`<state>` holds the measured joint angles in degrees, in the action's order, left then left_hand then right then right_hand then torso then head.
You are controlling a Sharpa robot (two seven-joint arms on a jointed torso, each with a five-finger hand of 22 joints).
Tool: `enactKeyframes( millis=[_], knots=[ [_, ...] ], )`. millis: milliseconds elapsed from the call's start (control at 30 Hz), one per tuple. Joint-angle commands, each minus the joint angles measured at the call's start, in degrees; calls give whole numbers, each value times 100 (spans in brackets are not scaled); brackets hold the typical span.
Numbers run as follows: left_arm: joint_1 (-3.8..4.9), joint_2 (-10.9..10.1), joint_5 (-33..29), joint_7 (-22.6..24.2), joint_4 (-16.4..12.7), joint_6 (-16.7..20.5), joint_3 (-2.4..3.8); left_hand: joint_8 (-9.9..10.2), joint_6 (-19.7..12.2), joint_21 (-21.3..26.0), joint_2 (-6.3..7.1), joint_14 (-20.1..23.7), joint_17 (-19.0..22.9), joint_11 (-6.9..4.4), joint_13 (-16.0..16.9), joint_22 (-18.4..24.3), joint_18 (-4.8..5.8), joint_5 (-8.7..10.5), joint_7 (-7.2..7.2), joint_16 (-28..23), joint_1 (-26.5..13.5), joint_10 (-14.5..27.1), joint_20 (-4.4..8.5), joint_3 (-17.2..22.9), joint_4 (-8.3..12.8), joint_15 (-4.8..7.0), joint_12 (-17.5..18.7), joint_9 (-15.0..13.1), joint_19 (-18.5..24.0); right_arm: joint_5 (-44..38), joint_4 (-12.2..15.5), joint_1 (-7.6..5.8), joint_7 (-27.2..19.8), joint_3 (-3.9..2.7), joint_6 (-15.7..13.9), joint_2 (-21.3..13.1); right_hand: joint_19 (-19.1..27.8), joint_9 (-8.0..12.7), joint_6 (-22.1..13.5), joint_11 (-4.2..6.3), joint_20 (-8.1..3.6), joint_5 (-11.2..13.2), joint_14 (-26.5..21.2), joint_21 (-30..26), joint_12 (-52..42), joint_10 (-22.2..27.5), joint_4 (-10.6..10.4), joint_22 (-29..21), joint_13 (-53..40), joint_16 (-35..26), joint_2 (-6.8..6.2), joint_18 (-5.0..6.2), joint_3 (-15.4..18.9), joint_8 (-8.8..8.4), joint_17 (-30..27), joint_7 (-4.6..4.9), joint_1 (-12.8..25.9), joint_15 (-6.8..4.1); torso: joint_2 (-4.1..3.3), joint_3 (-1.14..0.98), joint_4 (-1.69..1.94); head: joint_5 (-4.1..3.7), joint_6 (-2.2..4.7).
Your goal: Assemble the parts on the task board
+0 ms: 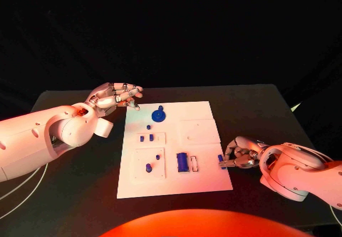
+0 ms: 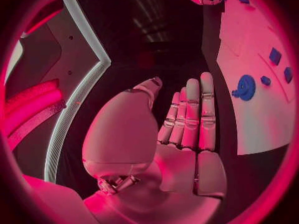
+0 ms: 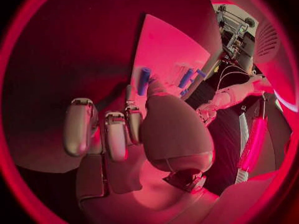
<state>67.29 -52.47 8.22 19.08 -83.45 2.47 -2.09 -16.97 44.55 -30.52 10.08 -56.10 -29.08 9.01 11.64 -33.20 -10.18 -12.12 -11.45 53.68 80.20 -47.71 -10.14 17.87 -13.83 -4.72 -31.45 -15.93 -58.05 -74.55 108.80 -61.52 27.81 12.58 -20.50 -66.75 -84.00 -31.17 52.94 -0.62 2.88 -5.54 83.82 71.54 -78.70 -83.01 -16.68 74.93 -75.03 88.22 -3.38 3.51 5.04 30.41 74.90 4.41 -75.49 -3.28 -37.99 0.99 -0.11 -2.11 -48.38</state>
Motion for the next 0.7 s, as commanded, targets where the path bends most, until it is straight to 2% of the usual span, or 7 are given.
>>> enactKeyframes(
  millis=[33, 200, 300, 400, 500, 567, 700],
  knots=[
    [0, 0, -36, 38, -11, -108, 3, -20, -20, 35, 11, 46, 5, -10, -9, 5, -24, 0, -132, -23, 60, 42, 8, -40, -9, -13, -18, -7, -30, -171, -13, 35, 74, 8, 119, 59, -181, 21, 49, 39, -1, -3, 525, 15, -14, -18, 57, 1108, -642, -4, 43, -49, -9, 11, 1068, 4, -90, -10, 2, -4, 2, 16, -10],
    [0, -5, -36, 32, -10, -111, 1, -20, -20, 35, 11, 46, 5, -10, -9, 5, -24, 0, -132, -23, 60, 42, 8, -40, -9, -13, -18, -7, -30, -237, -37, 55, 95, 8, 137, 187, -181, 11, 66, 58, -18, -23, 526, 12, -16, -25, 96, 1107, -647, -4, 86, -49, -61, 11, 1071, -17, -286, -27, 5, 1, -4, 25, -12],
    [0, -5, -36, 28, -12, -115, 0, -20, -20, 35, 11, 46, 5, -10, -9, 5, -24, 0, -132, -23, 60, 42, 8, -40, -9, -13, -18, -7, -30, -284, -58, 61, 123, 9, 180, 256, -182, 9, 82, 75, -33, 129, 526, 16, -13, -27, 121, 1108, -648, -4, 119, -50, -155, 3, 1073, -34, -475, -42, 3, 0, 1, 24, -15],
    [0, -7, -36, 26, -15, -117, 0, -21, -21, 40, 4, 46, 7, -9, -10, 9, -24, 0, -133, -23, 64, 43, 9, -46, -18, -14, -20, -7, -34, -338, -98, 68, 167, 9, 232, 316, -183, 24, 94, 96, -50, 124, 526, 20, -8, -25, 185, 1109, -648, -5, 182, -50, -328, -24, 1073, -57, -721, -62, 3, 4, 3, 16, -10],
    [0, -10, -36, 24, -17, -116, 0, -21, -21, 40, 4, 46, 7, -9, -10, 9, -24, 0, -133, -23, 64, 43, 9, -46, -18, -14, -20, -7, -34, -425, -155, 79, 230, 10, 323, 374, -181, 43, 103, 103, -58, 69, 527, 14, 2, -19, 201, 1108, -644, -3, 184, -50, -447, -57, 1077, -62, -838, -68, 5, 6, -1, 23, -15],
    [0, -14, -36, 22, -21, -116, 0, -21, -21, 40, 4, 46, 7, -9, -10, 9, -24, 0, -133, -23, 64, 43, 9, -46, -18, -14, -20, -7, -34, -472, -184, 86, 265, 11, 396, 406, -179, 58, 109, 104, -61, -10, 525, 6, 6, -16, 208, 1107, -644, -8, 150, -49, -518, -80, 1068, -61, -899, -69, 5, 4, 1, 31, -21],
    [0, -21, -36, 17, -24, -117, 0, -21, -21, 40, 4, 46, 7, -9, -10, 9, -24, 0, -133, -23, 64, 43, 9, -46, -18, -14, -20, -7, -34, -531, -217, 93, 313, 12, 459, 442, -175, 123, 145, 112, -72, -419, 523, -7, 30, 2, 192, 1104, -638, -12, 73, -47, -949, -182, 1062, -66, -1118, -80, 7, 2, 3, 36, -22]
  ],
)
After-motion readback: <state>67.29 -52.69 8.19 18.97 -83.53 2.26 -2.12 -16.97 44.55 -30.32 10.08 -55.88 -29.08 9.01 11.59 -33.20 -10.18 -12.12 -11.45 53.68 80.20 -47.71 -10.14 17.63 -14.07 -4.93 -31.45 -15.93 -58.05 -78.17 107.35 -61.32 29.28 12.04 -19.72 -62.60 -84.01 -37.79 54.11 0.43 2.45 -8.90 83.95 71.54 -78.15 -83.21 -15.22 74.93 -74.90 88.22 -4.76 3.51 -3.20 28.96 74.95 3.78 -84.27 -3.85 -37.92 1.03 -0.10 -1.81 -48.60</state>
